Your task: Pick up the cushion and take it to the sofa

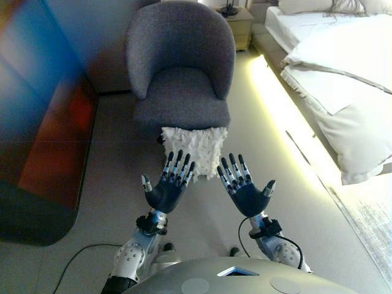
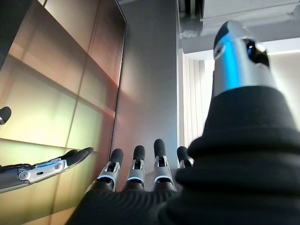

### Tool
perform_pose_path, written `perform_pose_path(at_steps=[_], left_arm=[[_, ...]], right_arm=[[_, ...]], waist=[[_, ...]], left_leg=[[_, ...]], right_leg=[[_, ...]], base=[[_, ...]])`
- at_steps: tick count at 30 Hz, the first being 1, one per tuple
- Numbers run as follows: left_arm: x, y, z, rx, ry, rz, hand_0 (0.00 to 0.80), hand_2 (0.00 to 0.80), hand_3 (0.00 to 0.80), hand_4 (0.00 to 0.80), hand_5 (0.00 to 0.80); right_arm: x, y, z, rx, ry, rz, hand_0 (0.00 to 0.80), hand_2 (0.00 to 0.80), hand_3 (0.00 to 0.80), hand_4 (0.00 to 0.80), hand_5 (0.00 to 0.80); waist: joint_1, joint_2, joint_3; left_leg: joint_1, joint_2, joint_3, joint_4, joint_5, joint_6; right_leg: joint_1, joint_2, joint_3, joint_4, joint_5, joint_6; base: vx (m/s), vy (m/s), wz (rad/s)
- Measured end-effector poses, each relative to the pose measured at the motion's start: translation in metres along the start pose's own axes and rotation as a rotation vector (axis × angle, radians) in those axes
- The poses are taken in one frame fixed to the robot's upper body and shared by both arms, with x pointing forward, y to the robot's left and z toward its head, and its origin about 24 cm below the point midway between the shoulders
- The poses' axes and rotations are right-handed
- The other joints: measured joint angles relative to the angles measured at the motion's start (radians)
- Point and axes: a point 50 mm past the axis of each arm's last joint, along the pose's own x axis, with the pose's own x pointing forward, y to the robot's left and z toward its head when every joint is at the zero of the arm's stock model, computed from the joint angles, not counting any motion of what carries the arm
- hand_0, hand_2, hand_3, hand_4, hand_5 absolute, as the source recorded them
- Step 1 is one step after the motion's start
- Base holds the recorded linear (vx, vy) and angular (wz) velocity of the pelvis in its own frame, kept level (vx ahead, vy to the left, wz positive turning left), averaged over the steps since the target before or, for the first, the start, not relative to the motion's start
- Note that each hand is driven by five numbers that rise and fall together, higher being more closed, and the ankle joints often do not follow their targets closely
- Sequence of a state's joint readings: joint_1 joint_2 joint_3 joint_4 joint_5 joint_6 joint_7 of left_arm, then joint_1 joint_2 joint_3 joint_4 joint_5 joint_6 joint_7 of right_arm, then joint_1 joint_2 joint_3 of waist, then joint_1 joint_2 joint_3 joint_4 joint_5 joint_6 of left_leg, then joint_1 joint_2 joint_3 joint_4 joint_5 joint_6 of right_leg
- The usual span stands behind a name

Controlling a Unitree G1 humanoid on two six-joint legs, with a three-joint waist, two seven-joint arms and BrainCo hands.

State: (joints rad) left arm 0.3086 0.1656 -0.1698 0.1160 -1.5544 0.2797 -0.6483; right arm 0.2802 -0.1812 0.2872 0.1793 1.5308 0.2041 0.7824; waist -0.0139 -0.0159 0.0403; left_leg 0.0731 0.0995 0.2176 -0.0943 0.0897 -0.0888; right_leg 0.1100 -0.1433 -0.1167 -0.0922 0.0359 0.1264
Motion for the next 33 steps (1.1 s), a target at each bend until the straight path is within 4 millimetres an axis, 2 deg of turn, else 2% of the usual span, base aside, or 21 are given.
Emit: perform_pose_path(at_steps=[8,11,12,15,16,19,21,25,33], left_arm=[[0.0,0.001,0.0,0.003,0.003,0.016,0.0,0.0,0.0,0.0,0.0],[-0.002,0.005,0.003,0.089,0.03,0.086,0.0,0.0,0.0,0.0,0.0],[-0.004,0.007,0.007,0.165,0.048,0.136,0.0,0.0,0.0,0.0,0.0],[-0.015,0.014,0.034,0.587,0.111,0.369,0.0,0.0,0.0,0.0,0.0],[-0.017,0.014,0.041,0.672,0.102,0.418,0.0,0.0,0.0,0.0,0.0],[-0.021,0.011,0.067,0.924,0.038,0.585,0.0,0.0,0.0,0.0,0.0],[-0.023,0.009,0.074,1.06,0.009,0.666,0.0,0.0,0.0,0.0,0.0],[-0.022,0.005,0.08,1.232,-0.005,0.724,0.0,0.0,0.0,0.0,0.0],[-0.021,0.005,0.079,1.219,-0.011,0.719,0.0,0.0,0.0,0.0,0.0]], right_arm=[[0.0,0.0,-0.001,0.003,0.009,-0.007,0.0,0.0,0.0,0.0,0.0],[-0.001,-0.005,-0.001,-0.064,0.048,-0.083,0.0,0.0,0.0,0.0,0.0],[-0.002,-0.008,0.0,-0.124,0.077,-0.134,0.0,0.0,0.0,0.0,0.0],[-0.012,-0.018,0.013,-0.45,0.166,-0.353,0.0,0.0,0.0,0.0,0.0],[-0.015,-0.019,0.017,-0.542,0.179,-0.403,0.0,0.0,0.0,0.0,0.0],[-0.026,-0.02,0.044,-0.984,0.257,-0.604,0.0,0.0,0.0,0.0,0.0],[-0.028,-0.019,0.057,-1.125,0.249,-0.687,0.0,0.0,0.0,0.0,0.0],[-0.03,-0.019,0.064,-1.17,0.197,-0.768,0.0,0.0,0.0,0.0,0.0],[-0.03,-0.021,0.058,-1.143,0.184,-0.774,0.0,0.0,0.0,0.0,0.0]], waist=[[0.0,0.001,-0.001],[0.0,0.001,-0.002],[0.0,0.001,-0.002],[-0.001,0.001,-0.002],[-0.001,0.001,-0.002],[0.001,-0.004,-0.004],[0.001,-0.006,-0.004],[0.001,-0.008,-0.002],[-0.001,-0.013,0.024]], left_leg=[[-0.001,0.0,0.002,0.0,0.0,0.0],[-0.001,0.0,0.002,0.0,0.0,0.0],[-0.001,0.0,0.002,0.0,0.0,0.0],[-0.003,0.0,0.002,0.0,0.0,0.0],[-0.006,0.001,0.002,0.0,0.0,0.0],[-0.015,-0.001,0.0,0.0,0.001,0.001],[-0.015,0.0,0.0,0.0,0.001,0.001],[-0.013,-0.001,-0.001,0.0,0.001,0.001],[-0.012,0.001,-0.001,0.005,0.001,0.001]], right_leg=[[-0.002,0.0,0.0,0.0,0.001,0.001],[-0.002,0.0,0.0,0.0,0.001,0.001],[-0.002,0.0,0.0,0.0,0.001,0.001],[-0.004,0.0,0.0,0.0,0.001,0.001],[-0.007,0.0,0.0,0.0,0.001,0.001],[-0.015,0.0,0.0,-0.001,0.003,0.002],[-0.015,0.0,-0.001,-0.001,0.003,0.002],[-0.013,0.0,-0.001,-0.001,0.003,0.002],[-0.012,0.001,-0.001,-0.001,0.003,0.002]], base=[[0.0,0.0,0.0],[0.0,0.0,0.0],[0.0,0.0,0.0],[-0.038,-0.01,0.0],[0.0,0.0,0.0],[0.0,0.0,0.0],[0.015,-0.043,0.0],[0.041,-0.062,0.0],[0.001,-0.068,0.0]])
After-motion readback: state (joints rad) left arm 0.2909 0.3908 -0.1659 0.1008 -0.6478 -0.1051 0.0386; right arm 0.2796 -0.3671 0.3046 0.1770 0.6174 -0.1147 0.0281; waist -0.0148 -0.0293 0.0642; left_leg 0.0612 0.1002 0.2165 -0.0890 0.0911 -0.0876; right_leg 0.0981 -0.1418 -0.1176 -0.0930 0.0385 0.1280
